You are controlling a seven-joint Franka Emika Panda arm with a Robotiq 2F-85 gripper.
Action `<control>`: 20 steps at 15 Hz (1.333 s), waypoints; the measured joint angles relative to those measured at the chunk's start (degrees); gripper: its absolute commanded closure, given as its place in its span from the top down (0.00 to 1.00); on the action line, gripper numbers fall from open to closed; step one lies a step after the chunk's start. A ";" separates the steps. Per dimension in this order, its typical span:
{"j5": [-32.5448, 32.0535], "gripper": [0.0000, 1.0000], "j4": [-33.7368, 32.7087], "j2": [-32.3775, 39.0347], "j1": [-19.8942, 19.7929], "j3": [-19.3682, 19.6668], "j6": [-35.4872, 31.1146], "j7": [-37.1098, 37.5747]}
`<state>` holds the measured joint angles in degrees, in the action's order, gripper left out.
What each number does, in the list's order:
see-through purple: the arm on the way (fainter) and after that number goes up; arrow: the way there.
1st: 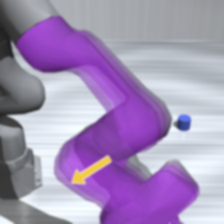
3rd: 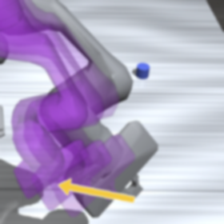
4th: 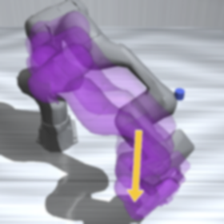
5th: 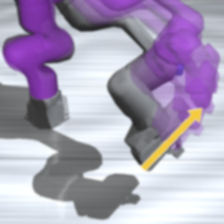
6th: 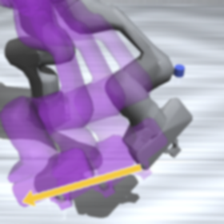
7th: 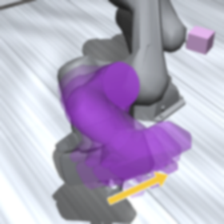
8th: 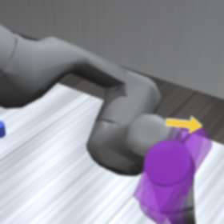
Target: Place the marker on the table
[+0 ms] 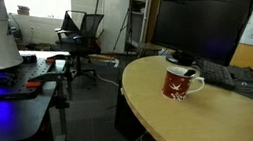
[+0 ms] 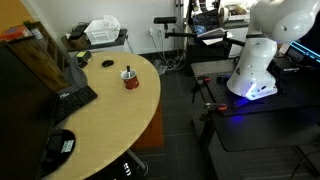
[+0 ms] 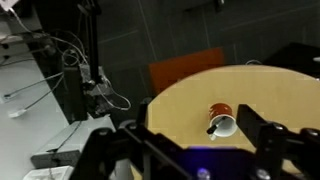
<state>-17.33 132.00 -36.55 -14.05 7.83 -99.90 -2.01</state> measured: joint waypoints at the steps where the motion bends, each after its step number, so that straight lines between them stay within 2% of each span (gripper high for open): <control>1: 0.00 1.00 0.00 0.00 0.00 0.00 0.00 0.00; 16: 0.00 1.00 0.12 0.09 0.38 0.08 0.00 0.00; 18: 0.83 1.00 1.02 1.17 2.40 0.04 -0.16 -0.03; 20: 1.82 1.00 2.00 3.66 6.12 -0.24 -1.63 -1.02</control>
<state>-15.51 134.01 -32.89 -7.93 7.59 -101.53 -3.04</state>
